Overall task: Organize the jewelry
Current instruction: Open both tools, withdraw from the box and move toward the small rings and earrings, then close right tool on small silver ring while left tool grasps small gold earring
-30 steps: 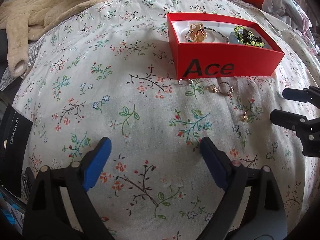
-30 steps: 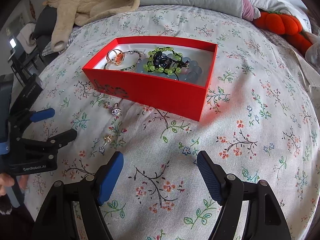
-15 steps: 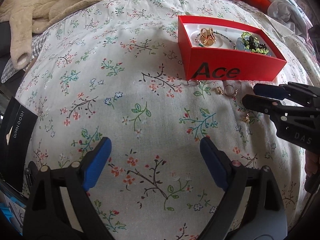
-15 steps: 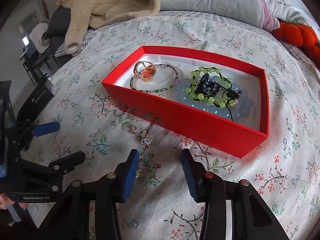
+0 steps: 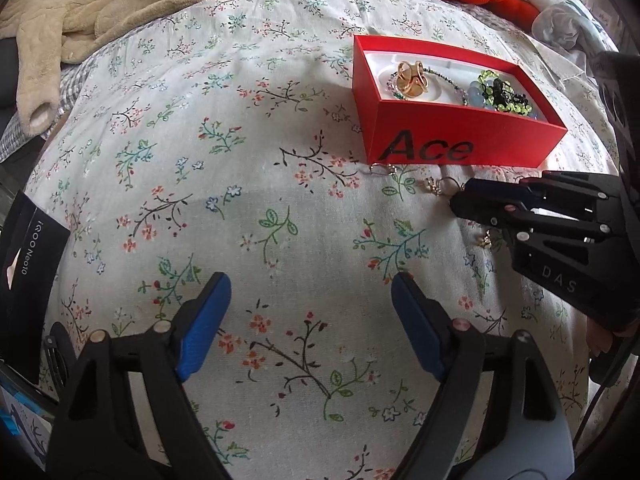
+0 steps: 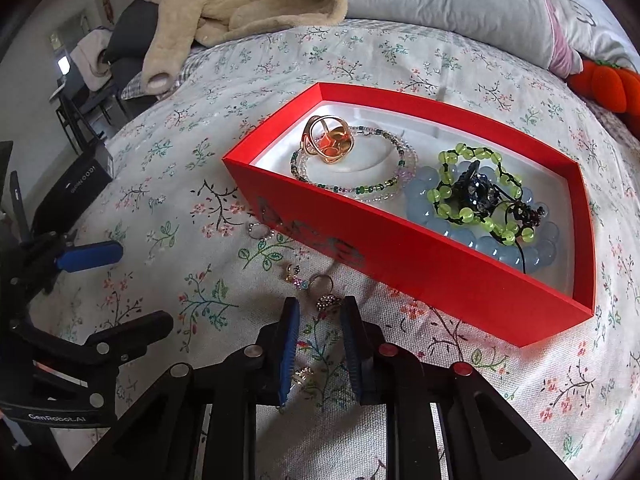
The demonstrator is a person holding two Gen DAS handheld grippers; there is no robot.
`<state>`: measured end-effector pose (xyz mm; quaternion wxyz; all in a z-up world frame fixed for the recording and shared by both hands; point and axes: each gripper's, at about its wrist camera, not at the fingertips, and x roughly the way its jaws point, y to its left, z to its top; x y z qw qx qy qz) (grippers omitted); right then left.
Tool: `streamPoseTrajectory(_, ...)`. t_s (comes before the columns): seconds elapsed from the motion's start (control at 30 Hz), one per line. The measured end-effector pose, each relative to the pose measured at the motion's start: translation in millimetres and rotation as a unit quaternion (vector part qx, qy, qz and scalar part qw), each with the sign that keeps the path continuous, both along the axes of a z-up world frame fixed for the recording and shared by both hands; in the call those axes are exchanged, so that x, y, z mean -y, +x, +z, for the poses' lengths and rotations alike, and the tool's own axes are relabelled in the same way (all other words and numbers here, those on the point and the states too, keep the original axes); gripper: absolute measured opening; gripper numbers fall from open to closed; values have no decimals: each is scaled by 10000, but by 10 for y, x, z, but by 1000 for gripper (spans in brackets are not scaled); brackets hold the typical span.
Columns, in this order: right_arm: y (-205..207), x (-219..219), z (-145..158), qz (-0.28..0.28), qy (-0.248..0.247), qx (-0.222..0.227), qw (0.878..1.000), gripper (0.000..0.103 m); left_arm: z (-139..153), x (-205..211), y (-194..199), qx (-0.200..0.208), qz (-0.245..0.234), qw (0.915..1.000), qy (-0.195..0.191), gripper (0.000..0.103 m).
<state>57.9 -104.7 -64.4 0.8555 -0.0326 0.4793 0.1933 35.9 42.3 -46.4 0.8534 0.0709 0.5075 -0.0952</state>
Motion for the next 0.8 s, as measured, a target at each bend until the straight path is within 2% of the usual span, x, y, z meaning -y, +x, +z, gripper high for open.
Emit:
streamPoseTrajectory(0.17, -16, 56, 20, -1, 10, -2, 10000, 8, 8, 83, 25, 36, -93, 9998, -170, 71)
streamPoseTrajectory(0.33, -72, 153, 110, -40, 18, 51, 10000, 8, -26, 205, 99, -86, -267, 9977, -612, 46)
streamPoseTrajectory(0.47, -107, 254, 180, -50, 87, 79, 9999, 8, -53, 329, 154, -125, -415, 9953, -870, 37)
streamPoseTrajectory(0.53, -122, 288, 192, 14, 171, 41, 9998, 8, -57, 370, 177, -123, -387, 9961, -783, 36)
streamPoseTrajectory(0.67, -99, 228, 166, 182, 189, -122, 9996, 13, -50, 395, 158, -50, -294, 9989, -351, 36)
streamPoseTrajectory(0.8, -32, 73, 77, 408, 34, -235, 9989, 14, -21, 306, 119, 31, -268, 9995, -158, 36)
